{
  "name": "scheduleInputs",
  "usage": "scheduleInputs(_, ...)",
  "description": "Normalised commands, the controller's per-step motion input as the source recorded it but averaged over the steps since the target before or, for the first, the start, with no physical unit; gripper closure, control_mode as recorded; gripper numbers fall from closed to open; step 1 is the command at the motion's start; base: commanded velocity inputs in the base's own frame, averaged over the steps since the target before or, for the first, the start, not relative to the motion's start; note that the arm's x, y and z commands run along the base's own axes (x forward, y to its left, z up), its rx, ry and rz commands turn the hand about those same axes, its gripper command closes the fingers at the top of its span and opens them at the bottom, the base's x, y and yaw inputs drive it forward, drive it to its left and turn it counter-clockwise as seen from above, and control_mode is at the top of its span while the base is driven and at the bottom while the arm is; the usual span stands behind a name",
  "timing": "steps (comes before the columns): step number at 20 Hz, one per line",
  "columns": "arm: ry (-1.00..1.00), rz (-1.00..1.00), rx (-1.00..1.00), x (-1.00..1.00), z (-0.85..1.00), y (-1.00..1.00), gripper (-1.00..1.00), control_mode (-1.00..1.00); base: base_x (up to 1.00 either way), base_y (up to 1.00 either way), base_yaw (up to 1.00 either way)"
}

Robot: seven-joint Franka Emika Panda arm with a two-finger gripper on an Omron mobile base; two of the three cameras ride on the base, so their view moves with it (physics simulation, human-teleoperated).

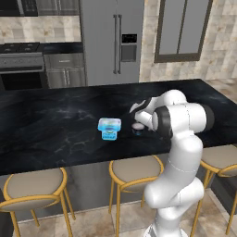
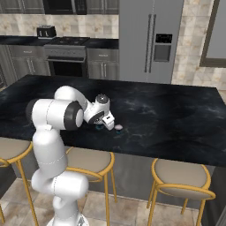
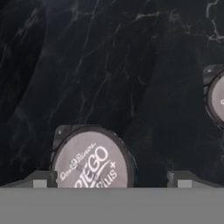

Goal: Stack the yogurt containers by placing the smaller containers on top of the larger containers.

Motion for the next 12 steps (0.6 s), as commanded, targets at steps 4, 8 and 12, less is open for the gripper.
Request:
scheduleInputs(4,0.04,0.00,0.00,0.02,-0.19,0.00,-1.00,-1.00,0.00,0.00,0.00)
scheduleInputs(8,0.03,0.00,0.00,0.05,-0.18,0.00,-1.00,-1.00,0.00,0.00,0.00)
scheduleInputs(12,0.00,0.00,0.00,0.14,-0.09,0.00,-1.00,-1.00,0.00,0.00,0.00)
